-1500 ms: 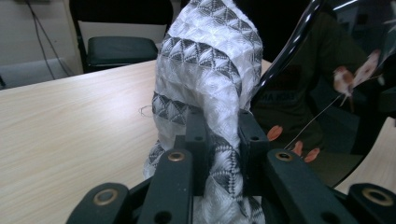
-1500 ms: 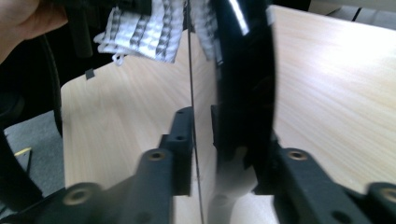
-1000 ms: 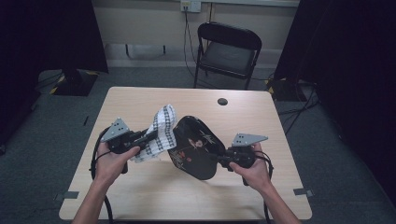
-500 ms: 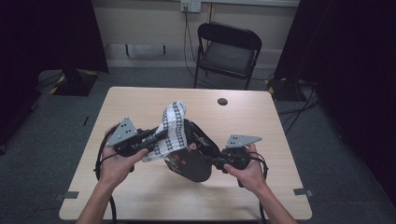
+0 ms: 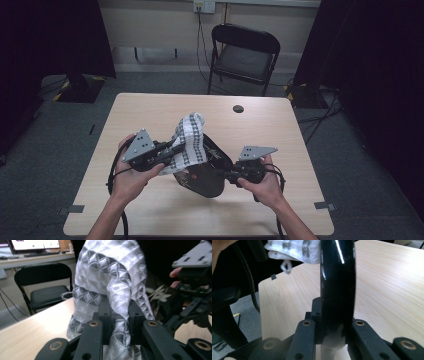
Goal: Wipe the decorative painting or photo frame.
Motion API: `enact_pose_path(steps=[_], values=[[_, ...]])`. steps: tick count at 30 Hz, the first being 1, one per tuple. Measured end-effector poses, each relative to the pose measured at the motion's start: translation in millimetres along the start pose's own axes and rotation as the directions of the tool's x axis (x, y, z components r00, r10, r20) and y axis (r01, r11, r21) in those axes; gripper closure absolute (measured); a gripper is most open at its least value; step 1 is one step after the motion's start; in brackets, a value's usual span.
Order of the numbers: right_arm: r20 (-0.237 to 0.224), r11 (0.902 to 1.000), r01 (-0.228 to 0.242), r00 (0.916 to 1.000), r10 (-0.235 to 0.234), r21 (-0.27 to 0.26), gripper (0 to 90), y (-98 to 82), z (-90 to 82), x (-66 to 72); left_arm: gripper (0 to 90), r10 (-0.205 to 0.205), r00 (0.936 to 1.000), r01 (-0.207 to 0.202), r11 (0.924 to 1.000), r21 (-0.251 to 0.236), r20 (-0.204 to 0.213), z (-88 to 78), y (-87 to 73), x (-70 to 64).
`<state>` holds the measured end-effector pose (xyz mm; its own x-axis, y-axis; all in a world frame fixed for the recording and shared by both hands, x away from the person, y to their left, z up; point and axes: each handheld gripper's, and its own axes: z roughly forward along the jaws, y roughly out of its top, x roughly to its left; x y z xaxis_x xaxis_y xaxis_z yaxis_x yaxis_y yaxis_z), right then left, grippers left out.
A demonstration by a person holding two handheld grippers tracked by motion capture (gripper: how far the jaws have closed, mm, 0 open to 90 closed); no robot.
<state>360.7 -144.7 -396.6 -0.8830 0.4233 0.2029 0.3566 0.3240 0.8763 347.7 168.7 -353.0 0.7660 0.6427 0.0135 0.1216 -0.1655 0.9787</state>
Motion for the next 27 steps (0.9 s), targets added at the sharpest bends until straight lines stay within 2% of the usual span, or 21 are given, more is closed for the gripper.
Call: enact_pose_path(steps=[3,6,8,11,16,18,20,24,27], values=[[0.001,1.0000,-0.006,1.0000,0.006,-0.001,81.0,0.1,0.1,0.0,77.5,0.007,0.9992,-0.006,0.9993,0.036,-0.040,0.3,-8.8,7.1],[0.003,1.0000,-0.005,1.0000,0.005,-0.001,80.9,0.3,0.5,0.7,77.5,-0.023,0.9990,0.024,0.9992,0.031,-0.038,-0.9,-12.1,11.6],[0.003,1.0000,-0.004,1.0000,0.004,-0.001,80.8,0.4,1.2,1.5,77.7,-0.018,0.9992,0.019,0.9994,0.029,-0.037,-1.3,-9.9,10.1],[0.006,1.0000,-0.001,1.0000,0.001,-0.003,80.8,0.3,2.1,2.6,77.8,-0.020,0.9996,0.020,0.9998,-0.005,-0.020,-0.4,-2.9,4.8],[0.005,1.0000,0.000,1.0000,0.000,-0.005,80.8,-0.3,2.5,3.0,77.3,-0.018,0.9998,0.018,0.9993,-0.034,0.009,2.6,0.7,-4.9],[0.002,1.0000,0.001,1.0000,-0.001,-0.006,80.8,-0.9,2.4,2.9,77.3,-0.010,0.9999,0.010,0.9995,-0.030,0.000,3.0,0.6,-5.2],[0.002,1.0000,-0.001,1.0000,0.001,-0.008,80.8,-1.0,2.6,2.9,77.5,0.001,0.9995,-0.001,1.0000,-0.009,-0.032,2.8,-1.4,-1.9],[0.004,0.9999,-0.006,1.0000,0.006,-0.010,80.7,-1.0,2.9,3.1,77.7,-0.046,0.9968,0.046,0.9989,0.004,-0.065,1.1,-12.5,13.5],[-0.002,0.9998,-0.016,0.9999,0.016,-0.014,79.3,-0.9,4.3,3.6,77.7,-0.091,0.9937,0.092,0.9957,0.010,-0.065,2.3,-21.8,21.8]])
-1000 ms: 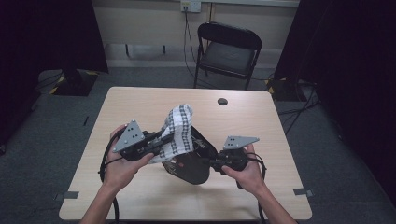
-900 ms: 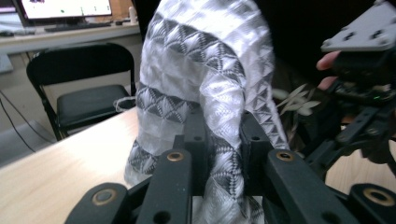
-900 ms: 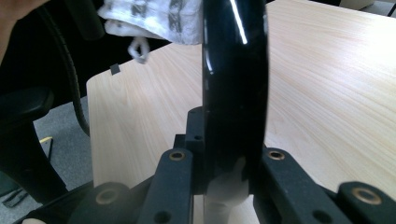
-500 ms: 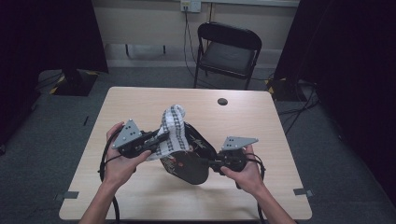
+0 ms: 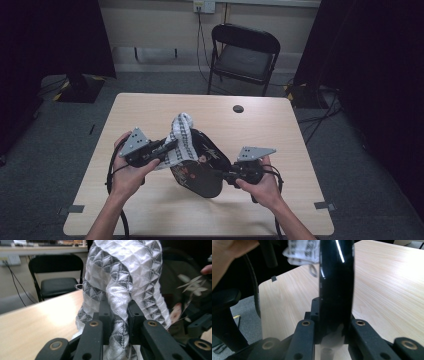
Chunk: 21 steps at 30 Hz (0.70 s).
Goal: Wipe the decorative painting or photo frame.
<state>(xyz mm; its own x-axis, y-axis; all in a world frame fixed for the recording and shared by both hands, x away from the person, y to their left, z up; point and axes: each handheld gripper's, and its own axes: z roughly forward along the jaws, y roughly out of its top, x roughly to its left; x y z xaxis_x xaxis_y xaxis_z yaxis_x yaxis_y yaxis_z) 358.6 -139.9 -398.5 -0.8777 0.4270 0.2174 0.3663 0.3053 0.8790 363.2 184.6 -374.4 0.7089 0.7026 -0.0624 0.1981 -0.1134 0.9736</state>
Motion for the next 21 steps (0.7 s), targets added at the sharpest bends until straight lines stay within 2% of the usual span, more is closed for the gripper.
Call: enact_pose_path(steps=[5,10,12,16,18,21], values=[[0.002,1.0000,0.003,1.0000,-0.003,0.002,79.8,0.4,1.0,0.0,77.7,0.013,0.9999,-0.013,0.9999,0.007,0.005,-1.4,3.2,-2.1],[0.006,0.9999,0.009,0.9999,-0.009,0.006,80.3,-0.4,0.2,-1.0,77.4,0.035,0.9991,-0.035,0.9991,-0.024,0.026,-1.3,9.6,-11.0],[0.008,0.9999,0.012,0.9999,-0.012,0.006,80.6,-0.4,0.0,-0.8,77.0,0.032,0.9988,-0.031,0.9989,-0.036,0.037,-1.9,10.7,-13.0],[0.010,0.9999,0.014,0.9999,-0.014,0.007,80.8,-0.3,-0.1,-0.8,77.1,0.044,0.9989,-0.044,0.9989,-0.017,0.013,-1.2,7.9,-10.8],[0.010,0.9999,0.010,0.9999,-0.010,0.006,80.7,-0.3,-0.2,-0.9,77.1,0.036,0.9993,-0.036,0.9993,-0.006,0.010,-0.2,2.7,-5.6],[0.011,1.0000,0.006,0.9999,-0.006,0.008,80.4,0.2,-0.8,-1.2,76.9,-0.003,1.0000,0.003,0.9998,0.019,0.002,0.7,-7.9,2.6]])
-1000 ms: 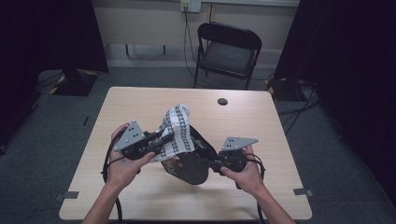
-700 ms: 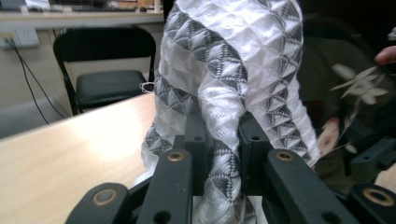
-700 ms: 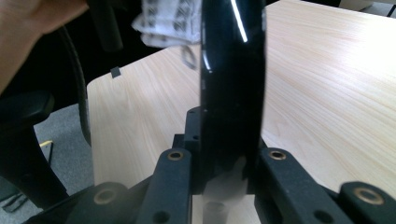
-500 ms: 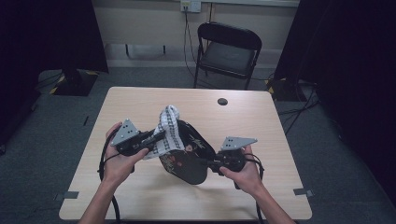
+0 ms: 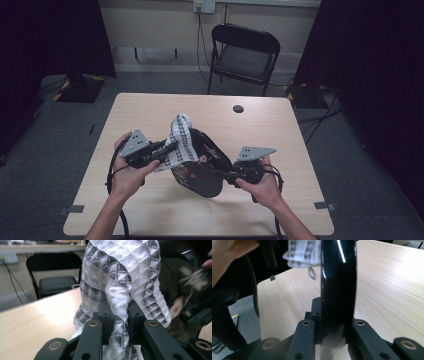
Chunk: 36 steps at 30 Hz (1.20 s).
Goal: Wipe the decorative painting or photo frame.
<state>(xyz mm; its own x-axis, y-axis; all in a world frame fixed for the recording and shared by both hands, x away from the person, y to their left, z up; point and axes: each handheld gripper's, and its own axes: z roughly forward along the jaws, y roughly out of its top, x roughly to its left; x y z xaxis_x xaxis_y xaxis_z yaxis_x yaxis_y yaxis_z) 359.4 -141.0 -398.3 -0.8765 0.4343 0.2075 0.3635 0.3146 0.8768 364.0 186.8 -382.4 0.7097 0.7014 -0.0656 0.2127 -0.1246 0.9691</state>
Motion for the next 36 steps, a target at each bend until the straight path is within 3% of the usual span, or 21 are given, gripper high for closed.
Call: enact_pose_path(steps=[3,5,7,9,14,17,19,21,25,28,29,32,36], values=[[0.005,1.0000,-0.002,1.0000,0.002,0.001,80.5,0.2,-0.9,-1.2,77.2,-0.014,0.9997,0.015,0.9992,0.038,-0.020,-0.4,-12.7,8.6],[0.006,1.0000,-0.005,1.0000,0.005,-0.001,80.5,0.0,-0.9,-2.1,77.5,-0.028,0.9995,0.028,0.9987,0.042,-0.016,-0.8,-13.9,10.2],[0.007,1.0000,-0.003,1.0000,0.003,0.000,80.5,0.3,-0.7,-2.0,77.6,-0.011,0.9997,0.012,0.9989,0.046,-0.020,-2.1,-10.4,8.7],[0.006,1.0000,0.000,1.0000,0.000,-0.001,80.7,0.3,-0.4,-1.8,77.6,-0.015,0.9999,0.015,0.9997,0.020,-0.003,-3.3,-4.8,4.4],[0.005,1.0000,0.004,1.0000,-0.004,-0.002,80.9,-0.1,-0.4,-1.9,77.0,0.028,0.9991,-0.026,0.9981,-0.056,0.032,-5.9,12.4,-12.0],[0.004,1.0000,0.006,1.0000,-0.006,-0.003,80.9,-0.5,-0.4,-2.0,77.0,0.065,0.9977,-0.064,0.9969,-0.046,0.019,-4.8,13.7,-15.9],[0.004,1.0000,0.005,1.0000,-0.005,-0.002,80.9,-0.4,-0.4,-1.5,77.0,0.052,0.9986,-0.051,0.9982,-0.031,0.011,-2.2,8.6,-12.3],[0.005,1.0000,0.003,1.0000,-0.003,-0.003,80.9,-0.4,-0.4,-1.6,77.3,0.049,0.9986,-0.048,0.9987,0.012,-0.022,-0.4,0.6,-4.6],[0.012,1.0000,0.000,0.9999,0.000,0.000,79.7,0.5,0.5,-0.7,77.3,0.002,0.9987,0.001,0.9989,0.048,-0.051,3.0,-14.5,8.4],[0.013,1.0000,-0.001,0.9999,0.001,0.005,78.7,1.5,2.0,0.4,77.4,-0.026,0.9984,0.029,0.9977,0.061,-0.050,4.3,-19.0,12.0],[0.013,1.0000,-0.002,0.9999,0.002,0.005,78.8,1.4,2.0,0.2,77.5,-0.019,0.9988,0.022,0.9978,0.062,-0.045,3.4,-17.8,12.5],[0.007,1.0000,-0.009,0.9999,0.009,0.003,79.8,0.9,1.7,-1.6,77.8,-0.033,0.9993,0.033,0.9993,0.017,-0.018,-0.5,-8.1,6.3],[0.011,1.0000,-0.001,0.9999,0.001,0.005,80.3,1.2,2.2,-1.1,77.7,0.023,0.9996,-0.022,0.9982,-0.056,0.017,-2.5,9.4,-9.1]])
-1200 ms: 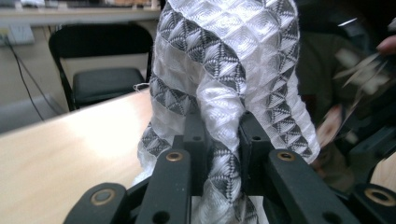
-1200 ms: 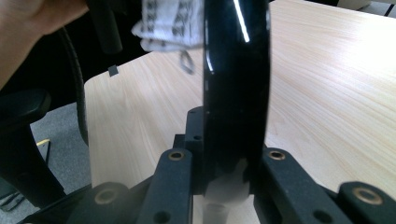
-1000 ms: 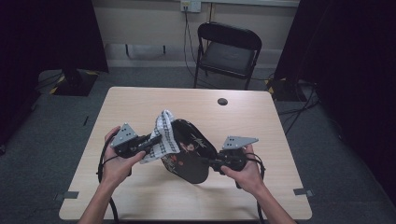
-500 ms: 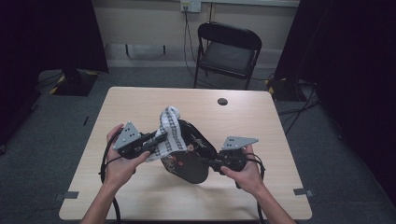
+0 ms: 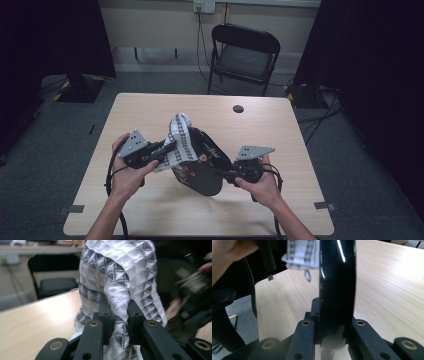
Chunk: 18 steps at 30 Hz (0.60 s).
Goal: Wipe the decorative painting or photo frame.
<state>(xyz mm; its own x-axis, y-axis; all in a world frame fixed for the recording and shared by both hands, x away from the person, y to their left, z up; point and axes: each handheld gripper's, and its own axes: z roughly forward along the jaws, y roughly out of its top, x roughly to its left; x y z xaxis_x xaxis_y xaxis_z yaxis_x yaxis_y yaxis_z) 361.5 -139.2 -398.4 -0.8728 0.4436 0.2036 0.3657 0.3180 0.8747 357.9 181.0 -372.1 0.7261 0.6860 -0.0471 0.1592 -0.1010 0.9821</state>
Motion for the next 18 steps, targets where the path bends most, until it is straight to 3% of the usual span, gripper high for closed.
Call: enact_pose_path(steps=[2,3,13,18], values=[[0.001,1.0000,0.002,1.0000,-0.002,-0.001,80.6,-0.3,-0.1,-0.1,77.5,0.046,0.9990,-0.045,0.9986,-0.026,0.002,-0.2,5.0,-5.3],[0.001,1.0000,0.004,1.0000,-0.004,-0.002,80.8,-0.4,-0.1,-0.1,77.4,0.048,0.9988,-0.048,0.9986,-0.020,0.002,-0.3,5.3,-5.5],[0.004,1.0000,-0.005,1.0000,0.005,-0.002,80.5,-0.4,-0.9,-1.1,77.6,0.006,0.9992,-0.003,0.9970,0.078,-0.039,3.9,-24.2,14.0],[0.011,1.0000,-0.009,0.9999,0.009,-0.004,80.1,-0.5,-1.3,-1.6,77.5,-0.016,0.9979,0.025,0.9879,0.153,-0.063,4.5,-38.7,24.7]])
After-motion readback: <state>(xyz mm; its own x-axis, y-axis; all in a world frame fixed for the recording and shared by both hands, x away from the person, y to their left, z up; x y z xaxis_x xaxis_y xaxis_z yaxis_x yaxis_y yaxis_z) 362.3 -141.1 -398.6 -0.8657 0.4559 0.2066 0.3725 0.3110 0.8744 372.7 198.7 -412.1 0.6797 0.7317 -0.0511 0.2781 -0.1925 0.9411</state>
